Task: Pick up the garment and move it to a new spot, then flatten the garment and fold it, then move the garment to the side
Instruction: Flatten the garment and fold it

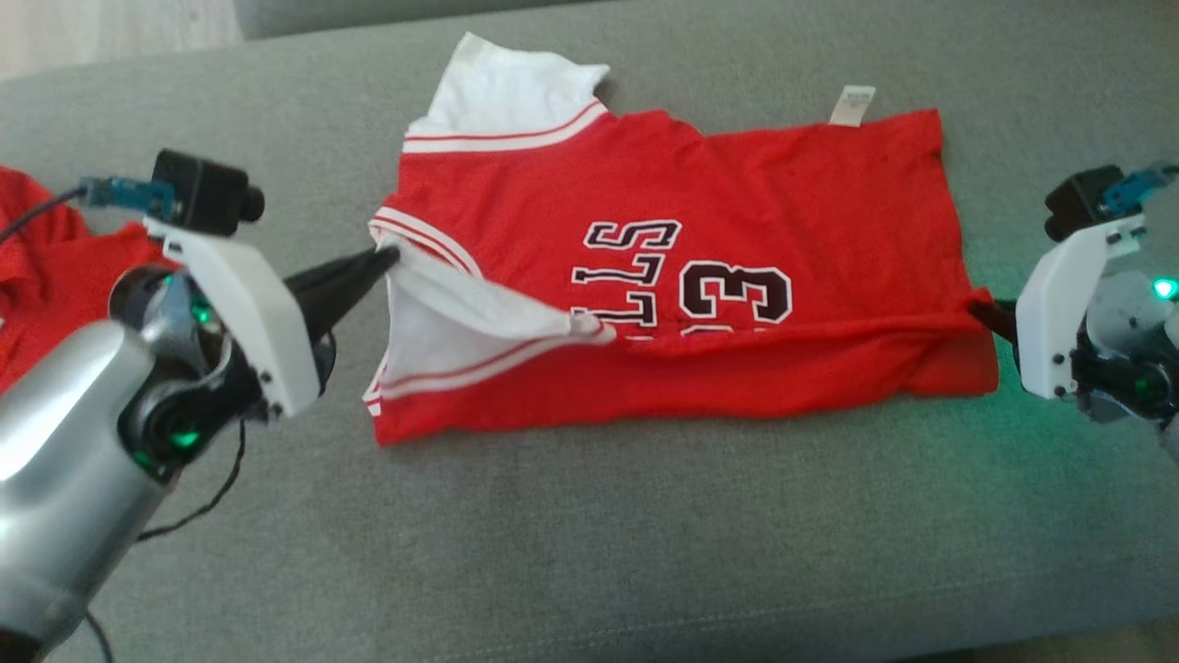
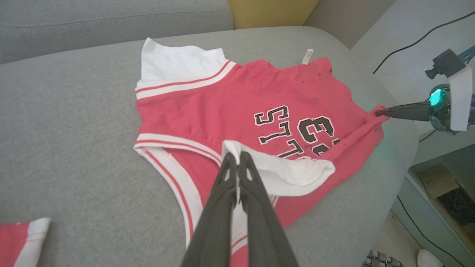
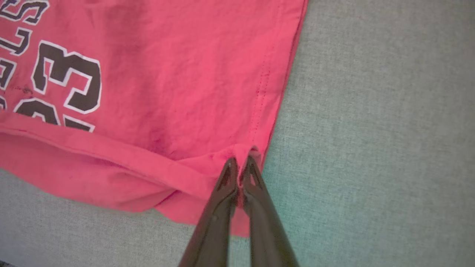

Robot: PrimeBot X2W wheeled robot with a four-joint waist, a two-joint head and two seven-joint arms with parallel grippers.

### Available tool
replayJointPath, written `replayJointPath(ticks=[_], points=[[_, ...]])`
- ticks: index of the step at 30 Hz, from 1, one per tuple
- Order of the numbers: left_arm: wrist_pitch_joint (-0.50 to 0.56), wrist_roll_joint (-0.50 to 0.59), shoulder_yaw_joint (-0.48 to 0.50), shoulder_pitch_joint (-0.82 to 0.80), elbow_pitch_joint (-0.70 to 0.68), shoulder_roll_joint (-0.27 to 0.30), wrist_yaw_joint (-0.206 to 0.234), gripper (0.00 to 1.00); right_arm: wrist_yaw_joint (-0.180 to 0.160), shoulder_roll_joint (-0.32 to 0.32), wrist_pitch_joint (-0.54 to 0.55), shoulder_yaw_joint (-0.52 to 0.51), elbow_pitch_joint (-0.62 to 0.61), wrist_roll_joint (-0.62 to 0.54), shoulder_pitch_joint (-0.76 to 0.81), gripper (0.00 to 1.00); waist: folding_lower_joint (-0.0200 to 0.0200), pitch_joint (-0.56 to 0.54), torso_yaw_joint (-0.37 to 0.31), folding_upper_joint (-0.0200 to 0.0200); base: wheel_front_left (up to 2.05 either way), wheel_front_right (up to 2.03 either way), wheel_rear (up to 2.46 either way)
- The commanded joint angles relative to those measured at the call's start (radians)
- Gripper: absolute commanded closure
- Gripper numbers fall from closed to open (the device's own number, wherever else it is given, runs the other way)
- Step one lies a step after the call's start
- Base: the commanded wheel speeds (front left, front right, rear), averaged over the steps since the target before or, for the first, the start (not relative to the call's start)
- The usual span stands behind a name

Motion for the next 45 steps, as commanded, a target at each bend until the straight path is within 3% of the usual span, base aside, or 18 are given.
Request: replayJointPath(ticks=[1, 3, 4, 5, 6, 13, 22, 28, 31, 36, 45], points=[[-0.017, 0.01, 0.044, -0.084, 0.002, 0.022, 0.0, 1.0, -0.001, -0.009, -0.022, 0.0, -0.005, -0.011, -0.027, 1.0, -0.0001, 0.021, -0.008, 0.0, 0.0, 0.0, 0.0], [-0.023, 0.014, 0.03, -0.105, 0.031, 0.01, 0.0, 1.0, -0.001, -0.001, -0.038, 0.006, 0.006, -0.014, -0.038, 0.98, -0.0001, 0.031, -0.009, 0.0, 0.0, 0.0, 0.0], [-0.026, 0.018, 0.024, -0.115, 0.049, 0.004, 0.0, 1.0, -0.001, 0.002, -0.054, 0.01, 0.01, -0.021, -0.044, 0.2, -0.0001, 0.035, -0.009, 0.0, 0.0, 0.0, 0.0], [-0.031, 0.026, 0.018, -0.124, 0.069, -0.001, 0.0, 0.51, -0.001, 0.006, -0.064, 0.011, 0.019, -0.021, -0.047, 0.0, -0.0001, 0.039, -0.009, 0.0, 0.0, 0.0, 0.0], [-0.037, 0.035, 0.013, -0.132, 0.093, -0.007, 0.0, 0.0, -0.001, 0.01, -0.071, 0.015, 0.026, -0.022, -0.05, 0.0, -0.0001, 0.042, -0.009, 0.0, 0.0, 0.0, 0.0], [-0.116, 0.085, 0.009, -0.16, 0.218, -0.061, 0.017, 0.0, -0.001, 0.024, -0.169, 0.016, 0.063, -0.028, -0.068, 0.0, -0.0001, 0.045, -0.003, 0.0, 0.0, 0.0, 0.0], [-0.456, 0.105, 0.114, -0.116, 0.291, -0.149, 0.094, 0.0, -0.001, 0.049, -0.522, -0.042, 0.056, -0.057, -0.055, 0.0, -0.0001, -0.004, 0.023, 0.0, 0.0, 0.0, 0.0], [-0.545, 0.101, 0.223, -0.014, 0.254, -0.2, 0.127, 0.0, -0.001, 0.084, -0.74, -0.115, 0.049, -0.077, 0.024, 0.0, -0.0001, -0.069, 0.043, 0.0, 0.0, 0.0, 0.0], [-0.548, 0.182, 0.353, 0.088, 0.173, -0.248, 0.157, 0.0, -0.001, 0.112, -0.848, -0.174, 0.041, -0.138, 0.088, 0.0, -0.0001, -0.108, 0.053, 0.0, 0.0, 0.0, 0.0], [-0.548, 0.257, 0.501, 0.264, 0.069, -0.368, 0.109, 0.0, -0.001, 0.18, -0.886, -0.328, 0.004, -0.211, 0.2, 0.0, -0.0001, -0.146, 0.06, 0.0, 0.0, 0.0, 0.0], [-0.548, 0.453, 0.587, 0.469, 0.08, -0.521, 0.068, 0.0, -0.001, 0.359, -0.889, -0.658, -0.202, -0.543, 0.492, 0.0, -0.0001, -0.182, 0.053, 0.0, 0.0, 0.0, 0.0]])
